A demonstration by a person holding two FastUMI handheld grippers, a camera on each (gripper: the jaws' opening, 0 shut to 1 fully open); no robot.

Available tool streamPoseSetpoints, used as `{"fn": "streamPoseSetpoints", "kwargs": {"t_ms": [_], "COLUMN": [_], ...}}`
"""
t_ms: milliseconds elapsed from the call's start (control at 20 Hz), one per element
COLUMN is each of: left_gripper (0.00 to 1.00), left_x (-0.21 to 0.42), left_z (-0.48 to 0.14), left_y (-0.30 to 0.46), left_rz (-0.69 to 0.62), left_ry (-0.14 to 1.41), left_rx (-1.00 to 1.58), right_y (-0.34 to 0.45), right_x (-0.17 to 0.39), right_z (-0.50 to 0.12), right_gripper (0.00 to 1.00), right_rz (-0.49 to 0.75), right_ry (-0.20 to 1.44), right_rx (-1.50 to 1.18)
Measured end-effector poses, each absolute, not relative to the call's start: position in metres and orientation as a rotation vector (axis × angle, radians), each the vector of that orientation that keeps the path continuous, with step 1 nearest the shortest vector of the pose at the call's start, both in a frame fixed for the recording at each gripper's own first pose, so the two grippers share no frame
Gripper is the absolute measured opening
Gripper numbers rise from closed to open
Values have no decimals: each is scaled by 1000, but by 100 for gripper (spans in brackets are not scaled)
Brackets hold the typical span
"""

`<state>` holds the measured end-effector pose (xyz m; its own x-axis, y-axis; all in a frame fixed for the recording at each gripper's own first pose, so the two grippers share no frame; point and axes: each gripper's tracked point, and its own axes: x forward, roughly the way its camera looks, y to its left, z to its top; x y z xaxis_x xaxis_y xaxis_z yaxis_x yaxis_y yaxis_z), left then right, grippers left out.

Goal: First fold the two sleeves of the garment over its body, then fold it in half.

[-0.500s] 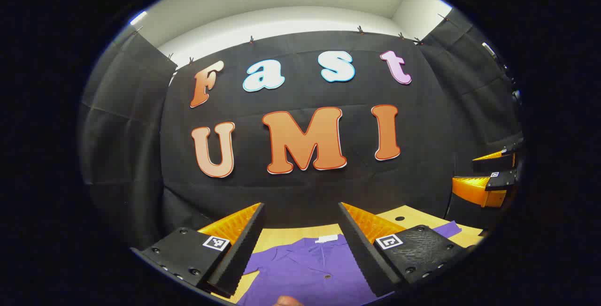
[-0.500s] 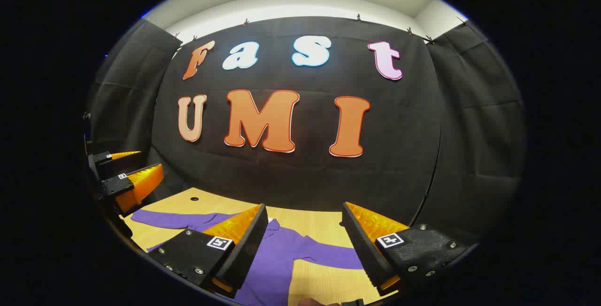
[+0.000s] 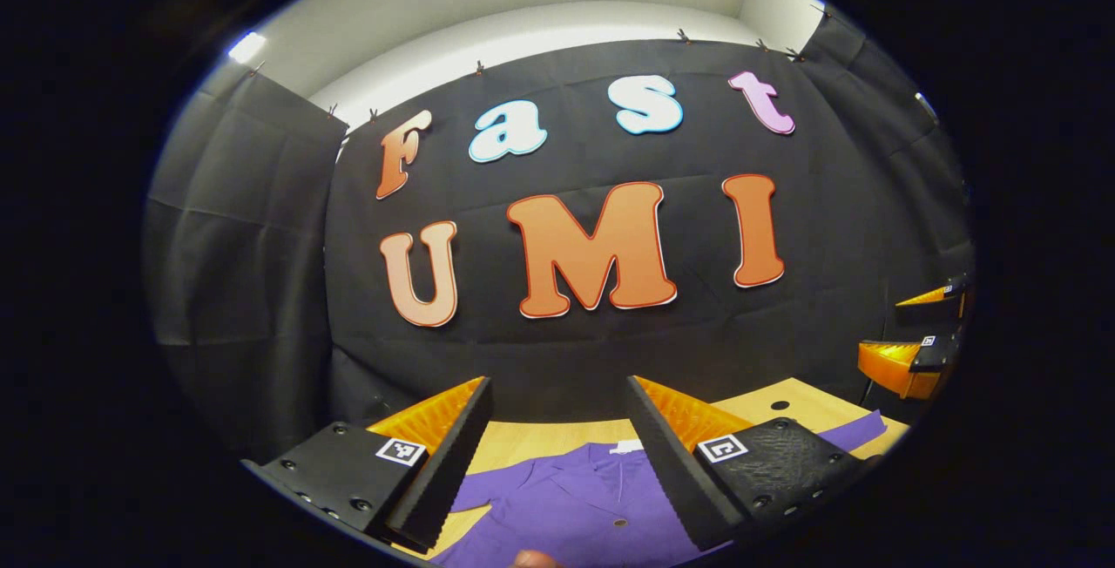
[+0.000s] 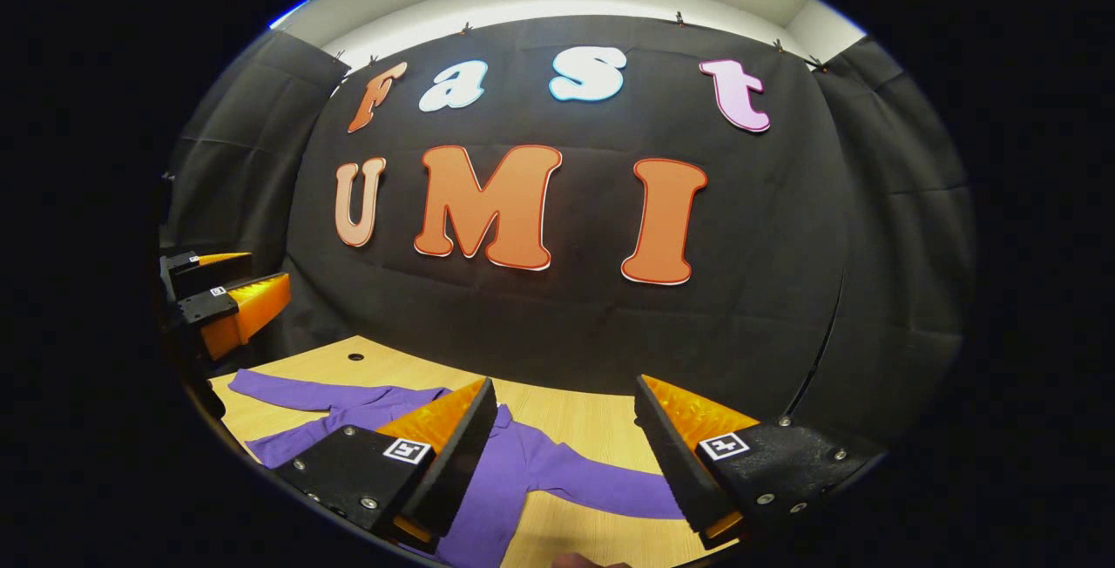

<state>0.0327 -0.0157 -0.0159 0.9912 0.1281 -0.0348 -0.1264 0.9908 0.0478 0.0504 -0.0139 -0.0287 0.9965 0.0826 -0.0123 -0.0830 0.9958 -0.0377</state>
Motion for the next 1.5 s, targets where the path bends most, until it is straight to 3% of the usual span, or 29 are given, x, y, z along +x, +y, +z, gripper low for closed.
{"fn": "streamPoseSetpoints", "kwargs": {"t_ms": [250,300,350,650,1150,1500], "left_gripper": [100,100,100,98,97,98], "left_x": [45,44,42,35,33,27], "left_z": [-18,-18,-16,-22,-23,-22], "left_y": [-25,-25,-26,-25,-24,-2], "left_rz": [132,129,125,123,84,115], "left_ry": [37,32,24,28,27,35], "left_rx": [44,49,55,55,63,93], "right_y": [-14,-14,-17,-45,-170,-221], "right_x": [54,55,56,60,77,94], "right_z": [-38,-39,-45,-84,-178,-240], "right_gripper": [96,100,96,96,96,96], "right_rz": [94,93,86,16,-287,-377], "right_ry": [37,44,57,171,411,604], "right_rx": [-37,-32,-32,19,69,137]}}
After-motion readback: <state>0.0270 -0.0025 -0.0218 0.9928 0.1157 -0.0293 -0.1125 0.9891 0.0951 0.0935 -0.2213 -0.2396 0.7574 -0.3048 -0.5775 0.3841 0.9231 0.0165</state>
